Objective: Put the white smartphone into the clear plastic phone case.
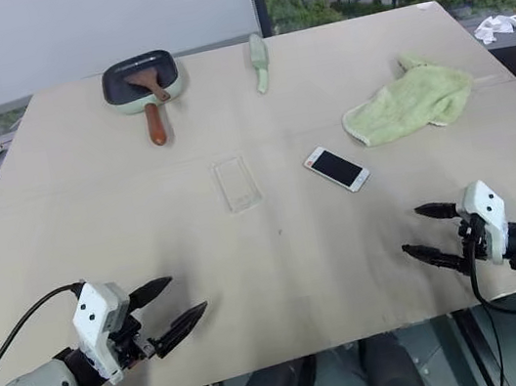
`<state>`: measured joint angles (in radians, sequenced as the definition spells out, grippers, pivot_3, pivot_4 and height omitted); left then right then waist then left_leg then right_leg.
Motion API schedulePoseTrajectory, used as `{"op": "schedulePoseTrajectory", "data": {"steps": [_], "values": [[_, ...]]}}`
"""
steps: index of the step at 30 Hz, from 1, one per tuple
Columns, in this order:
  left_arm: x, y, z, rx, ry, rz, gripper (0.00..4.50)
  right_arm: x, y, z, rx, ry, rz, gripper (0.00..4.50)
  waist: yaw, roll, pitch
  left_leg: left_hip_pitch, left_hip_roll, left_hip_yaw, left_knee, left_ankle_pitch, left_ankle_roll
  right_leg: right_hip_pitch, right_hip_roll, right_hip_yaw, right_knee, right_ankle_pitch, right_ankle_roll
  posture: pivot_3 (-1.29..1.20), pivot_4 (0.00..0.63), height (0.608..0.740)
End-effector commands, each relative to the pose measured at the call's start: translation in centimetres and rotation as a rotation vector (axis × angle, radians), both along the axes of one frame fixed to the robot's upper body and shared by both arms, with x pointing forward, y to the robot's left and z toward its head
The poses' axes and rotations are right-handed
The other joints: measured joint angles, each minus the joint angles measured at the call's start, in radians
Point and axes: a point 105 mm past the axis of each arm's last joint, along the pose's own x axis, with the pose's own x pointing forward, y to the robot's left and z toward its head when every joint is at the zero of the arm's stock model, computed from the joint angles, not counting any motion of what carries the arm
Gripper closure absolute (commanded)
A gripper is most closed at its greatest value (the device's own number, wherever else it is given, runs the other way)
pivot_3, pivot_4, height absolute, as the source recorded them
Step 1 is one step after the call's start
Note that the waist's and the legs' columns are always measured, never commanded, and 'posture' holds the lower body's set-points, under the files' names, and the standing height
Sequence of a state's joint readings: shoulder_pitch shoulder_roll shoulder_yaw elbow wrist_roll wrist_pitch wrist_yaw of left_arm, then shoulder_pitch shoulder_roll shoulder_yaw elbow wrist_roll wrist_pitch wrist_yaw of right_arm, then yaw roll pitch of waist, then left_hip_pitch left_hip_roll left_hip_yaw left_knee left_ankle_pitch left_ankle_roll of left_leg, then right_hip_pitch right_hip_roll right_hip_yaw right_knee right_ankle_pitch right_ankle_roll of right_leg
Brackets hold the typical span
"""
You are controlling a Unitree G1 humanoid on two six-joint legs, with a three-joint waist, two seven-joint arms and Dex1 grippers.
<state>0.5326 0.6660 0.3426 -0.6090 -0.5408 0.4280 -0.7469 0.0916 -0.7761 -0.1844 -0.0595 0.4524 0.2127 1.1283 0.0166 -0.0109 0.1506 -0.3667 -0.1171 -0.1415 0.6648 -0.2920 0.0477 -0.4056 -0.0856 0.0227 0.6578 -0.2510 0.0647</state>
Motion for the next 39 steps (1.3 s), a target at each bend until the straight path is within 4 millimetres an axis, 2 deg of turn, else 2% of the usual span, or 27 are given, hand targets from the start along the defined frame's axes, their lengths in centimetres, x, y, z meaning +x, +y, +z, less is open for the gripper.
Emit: {"op": "schedulePoseTrajectory", "data": {"steps": [1, 18, 22, 25, 27, 29, 31, 36, 39], "values": [[0.0, -0.3, 0.7, 0.000, -0.038, -0.025, 0.01, 0.2, -0.1, 1.2, 0.023, -0.056, -0.003, 0.00, 0.000, 0.000, 0.000, 0.000, 0.000, 0.000, 0.000, 0.000, 0.000, 0.000, 0.000, 0.000, 0.000, 0.000, 0.000, 0.00, 0.150, 0.740], [-0.1, -0.1, 0.7, -0.033, -0.049, -0.054, 0.01, 0.2, -0.1, 1.7, 0.048, -0.083, 0.005, 0.00, 0.000, 0.001, 0.001, 0.000, 0.000, 0.000, 0.000, 0.000, 0.000, 0.000, 0.000, 0.000, -0.001, 0.000, 0.000, 0.00, 0.150, 0.740], [0.5, 0.1, 0.7, -0.014, -0.075, -0.058, 0.01, 0.2, -0.1, 1.7, 0.045, -0.093, 0.009, 0.00, 0.000, 0.001, 0.001, 0.000, 0.000, 0.000, 0.000, 0.000, 0.000, 0.000, 0.000, 0.000, -0.001, 0.000, 0.000, 0.00, 0.150, 0.740], [1.8, 0.2, 1.4, -0.023, -0.119, -0.068, 0.01, -0.1, 0.9, 2.2, 0.074, -0.097, 0.040, 0.00, 0.002, 0.001, 0.001, 0.000, 0.000, -0.001, -0.001, 0.000, 0.000, 0.000, 0.000, -0.001, -0.001, 0.000, 0.000, 0.00, 0.150, 0.740], [3.0, -0.1, 1.4, 0.004, -0.130, -0.154, 0.01, -0.1, 2.4, 3.0, 0.114, -0.122, 0.078, 0.00, 0.003, 0.001, 0.001, 0.000, 0.000, -0.001, 0.000, 0.000, 0.000, 0.000, 0.000, -0.002, -0.001, 0.000, 0.000, 0.00, 0.150, 0.740], [5.1, -0.5, 1.5, 0.042, -0.142, -0.291, 0.01, 0.1, 4.4, 4.1, 0.156, -0.152, 0.120, 0.00, 0.007, 0.003, 0.002, 0.000, 0.000, -0.002, 0.000, 0.000, 0.000, 0.000, 0.000, -0.002, -0.001, 0.000, 0.000, 0.00, 0.150, 0.740], [7.3, -0.4, 1.6, 0.091, -0.159, -0.375, 0.01, 0.2, 5.5, 4.6, 0.165, -0.164, 0.133, 0.00, 0.014, 0.004, 0.003, 0.000, 0.000, -0.003, 0.000, 0.003, -0.004, 0.000, 0.000, -0.005, 0.001, 0.000, 0.000, 0.00, 0.150, 0.740], [13.8, -0.6, 2.3, 0.215, -0.208, -0.506, 0.01, 0.1, 6.8, 5.0, 0.160, -0.196, 0.126, 0.00, 0.024, 0.002, 0.002, -0.003, -0.001, -0.005, 0.000, 0.003, -0.005, -0.003, 0.001, -0.007, 0.000, 0.001, -0.001, 0.00, 0.150, 0.740], [16.3, -1.1, 2.6, 0.272, -0.206, -0.575, 0.01, -0.1, 7.0, 5.3, 0.160, -0.212, 0.100, 0.00, 0.019, 0.001, 0.002, -0.013, -0.002, -0.006, 0.003, 0.004, -0.005, -0.011, 0.000, -0.010, -0.001, 0.002, -0.001, 0.00, 0.150, 0.740]]}}
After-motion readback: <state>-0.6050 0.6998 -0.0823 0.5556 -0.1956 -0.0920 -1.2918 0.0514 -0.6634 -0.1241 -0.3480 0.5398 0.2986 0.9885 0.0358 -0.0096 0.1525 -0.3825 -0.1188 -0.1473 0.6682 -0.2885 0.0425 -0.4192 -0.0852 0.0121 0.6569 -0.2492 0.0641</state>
